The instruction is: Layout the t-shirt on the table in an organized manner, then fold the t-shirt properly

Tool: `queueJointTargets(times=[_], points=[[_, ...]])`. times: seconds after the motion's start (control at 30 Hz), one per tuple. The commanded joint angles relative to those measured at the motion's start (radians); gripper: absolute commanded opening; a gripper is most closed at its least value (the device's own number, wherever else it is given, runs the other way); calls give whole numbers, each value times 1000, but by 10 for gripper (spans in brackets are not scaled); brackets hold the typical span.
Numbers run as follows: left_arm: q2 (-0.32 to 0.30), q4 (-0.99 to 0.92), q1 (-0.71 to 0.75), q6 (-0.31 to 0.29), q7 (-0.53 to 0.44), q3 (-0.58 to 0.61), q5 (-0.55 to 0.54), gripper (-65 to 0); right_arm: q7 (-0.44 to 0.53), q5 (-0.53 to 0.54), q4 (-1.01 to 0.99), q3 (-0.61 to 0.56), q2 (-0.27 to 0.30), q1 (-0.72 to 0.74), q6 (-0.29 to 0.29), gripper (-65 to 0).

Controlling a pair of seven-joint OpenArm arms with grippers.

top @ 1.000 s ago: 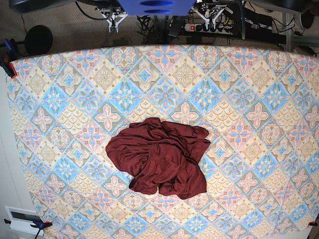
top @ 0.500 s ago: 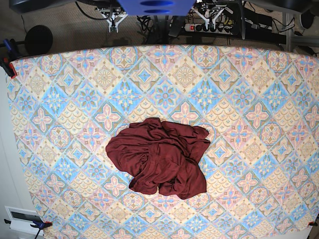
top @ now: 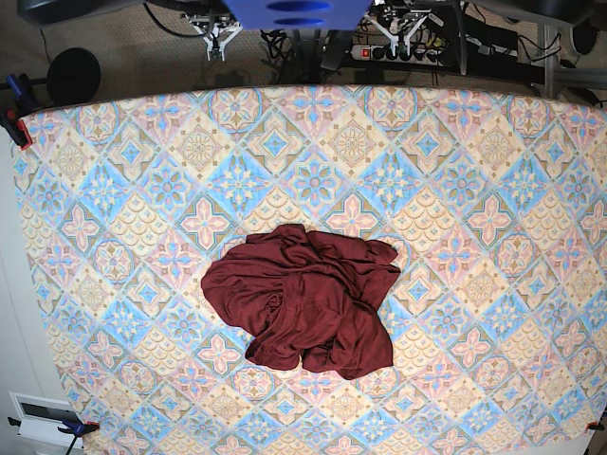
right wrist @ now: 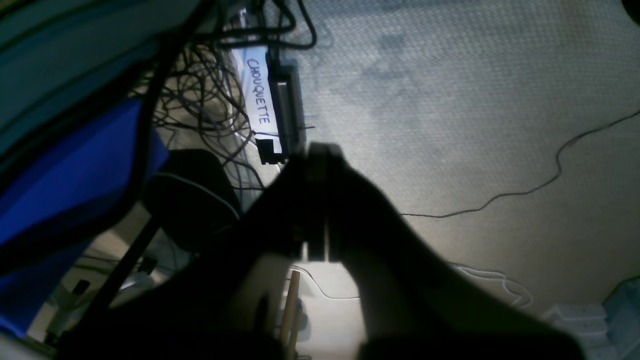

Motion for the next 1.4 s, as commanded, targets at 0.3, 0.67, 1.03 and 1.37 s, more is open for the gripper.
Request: queueJointTargets(times=[0.3,0.67,1.03,1.37], points=[[-65,77,76,3,0,3,4,-650,4,8,65,-2,29,-127,-2,-650],[-185,385,297,3,6,5,4,-650,4,9,398,2,72,-379,-2,-650],[-255,876,606,1,6,5,-3,-650,4,11,841,80,88,-626,-2,-650],[-332,1300,842,1,8,57,-77,-650,4,11,1217,133,90,-811,-2,-650]])
